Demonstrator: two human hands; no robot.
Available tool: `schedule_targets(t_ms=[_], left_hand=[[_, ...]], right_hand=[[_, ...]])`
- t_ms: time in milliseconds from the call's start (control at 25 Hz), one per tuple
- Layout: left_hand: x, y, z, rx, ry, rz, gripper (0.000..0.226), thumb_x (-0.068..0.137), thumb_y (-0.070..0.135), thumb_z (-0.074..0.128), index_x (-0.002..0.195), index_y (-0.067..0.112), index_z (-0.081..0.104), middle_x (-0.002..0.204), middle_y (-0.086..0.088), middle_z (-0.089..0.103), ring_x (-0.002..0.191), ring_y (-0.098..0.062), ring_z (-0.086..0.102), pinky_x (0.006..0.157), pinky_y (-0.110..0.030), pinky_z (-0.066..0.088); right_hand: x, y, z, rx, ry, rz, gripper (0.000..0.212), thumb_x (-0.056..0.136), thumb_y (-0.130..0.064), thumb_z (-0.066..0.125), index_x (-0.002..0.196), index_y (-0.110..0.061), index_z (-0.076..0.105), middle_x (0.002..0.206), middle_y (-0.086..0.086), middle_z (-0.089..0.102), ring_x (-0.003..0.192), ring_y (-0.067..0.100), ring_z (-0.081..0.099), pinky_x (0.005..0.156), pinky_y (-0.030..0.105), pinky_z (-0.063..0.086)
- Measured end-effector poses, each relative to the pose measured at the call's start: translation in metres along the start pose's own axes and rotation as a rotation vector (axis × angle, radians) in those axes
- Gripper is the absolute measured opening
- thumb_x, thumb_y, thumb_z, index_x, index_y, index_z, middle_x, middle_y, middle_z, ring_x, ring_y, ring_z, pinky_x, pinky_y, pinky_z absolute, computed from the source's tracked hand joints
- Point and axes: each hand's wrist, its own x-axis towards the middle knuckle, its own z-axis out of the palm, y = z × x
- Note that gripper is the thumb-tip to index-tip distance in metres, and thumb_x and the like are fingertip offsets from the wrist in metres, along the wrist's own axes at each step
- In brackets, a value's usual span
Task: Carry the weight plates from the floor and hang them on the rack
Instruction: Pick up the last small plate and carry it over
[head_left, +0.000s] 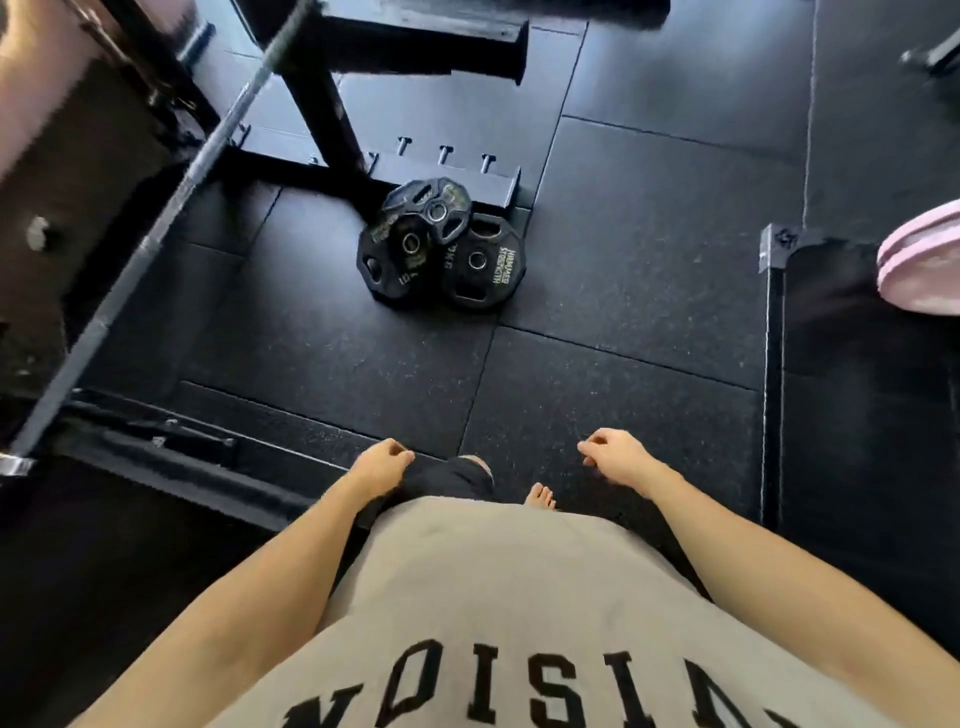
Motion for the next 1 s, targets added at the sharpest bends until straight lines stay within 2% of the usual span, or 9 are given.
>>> schedule_targets(t_ms=[120,240,360,520,720,880,1000], left_hand=[[0.032,0.027,-0.029,-0.105,0.079,-0.047,0.023,0.096,0.029,0.054,0.107,0.012,0.065,0.110,-0.013,0.069,0.104,-0.029,0.063,0.086,-0.034,0.048],[0.080,0.040,-0.061,-0.194,0.097,-0.087,0.023,0.096,0.027,0.053,0.108,0.011,0.066,0.111,-0.010,0.068,0.104,-0.028,0.062,0.084,-0.034,0.047],[0.146,0.057,-0.112,-0.276,0.094,-0.099,0.021,0.096,0.028,0.052,0.106,0.013,0.064,0.107,-0.010,0.068,0.092,-0.025,0.061,0.077,-0.034,0.049],[0.250,0.091,-0.208,-0.292,0.051,-0.097,0.021,0.096,0.027,0.052,0.105,0.013,0.065,0.103,-0.009,0.069,0.090,-0.025,0.061,0.076,-0.034,0.048],[0.363,0.124,-0.298,-0.279,-0.033,-0.137,0.017,0.096,0.029,0.051,0.102,0.017,0.062,0.103,-0.007,0.069,0.092,-0.030,0.064,0.084,-0.038,0.052],[0.464,0.138,-0.323,-0.228,-0.039,-0.133,0.019,0.098,0.027,0.049,0.105,0.015,0.061,0.100,-0.006,0.067,0.089,-0.024,0.060,0.079,-0.032,0.044],[0.560,0.139,-0.315,-0.239,-0.038,-0.154,0.016,0.097,0.028,0.049,0.105,0.017,0.058,0.100,-0.004,0.066,0.092,-0.023,0.060,0.077,-0.031,0.043]], right_hand=[[0.046,-0.063,-0.037,-0.076,-0.028,-0.072,0.018,0.101,-0.030,0.050,0.107,-0.016,0.058,0.101,0.003,0.064,0.092,0.018,0.060,0.082,0.033,0.049],[0.098,-0.120,-0.060,-0.145,-0.074,-0.111,0.019,0.101,-0.031,0.050,0.109,-0.016,0.058,0.102,0.004,0.065,0.089,0.017,0.060,0.073,0.028,0.048],[0.156,-0.189,-0.078,-0.176,-0.111,-0.119,0.018,0.100,-0.031,0.050,0.106,-0.016,0.058,0.101,0.005,0.066,0.085,0.018,0.060,0.066,0.027,0.046],[0.238,-0.298,-0.088,-0.169,-0.121,-0.048,0.018,0.099,-0.029,0.051,0.104,-0.014,0.060,0.098,0.005,0.066,0.084,0.019,0.059,0.067,0.029,0.045],[0.332,-0.417,-0.094,-0.147,-0.092,0.034,0.014,0.097,-0.031,0.054,0.089,-0.020,0.059,0.091,0.006,0.068,0.077,0.019,0.061,0.066,0.032,0.047],[0.436,-0.477,-0.078,-0.105,-0.053,0.068,0.013,0.095,-0.031,0.057,0.085,-0.022,0.059,0.088,0.005,0.068,0.076,0.020,0.059,0.067,0.032,0.046],[0.543,-0.488,-0.045,-0.083,-0.068,0.090,0.014,0.090,-0.034,0.059,0.082,-0.023,0.057,0.099,0.012,0.070,0.080,0.023,0.056,0.072,0.036,0.043]])
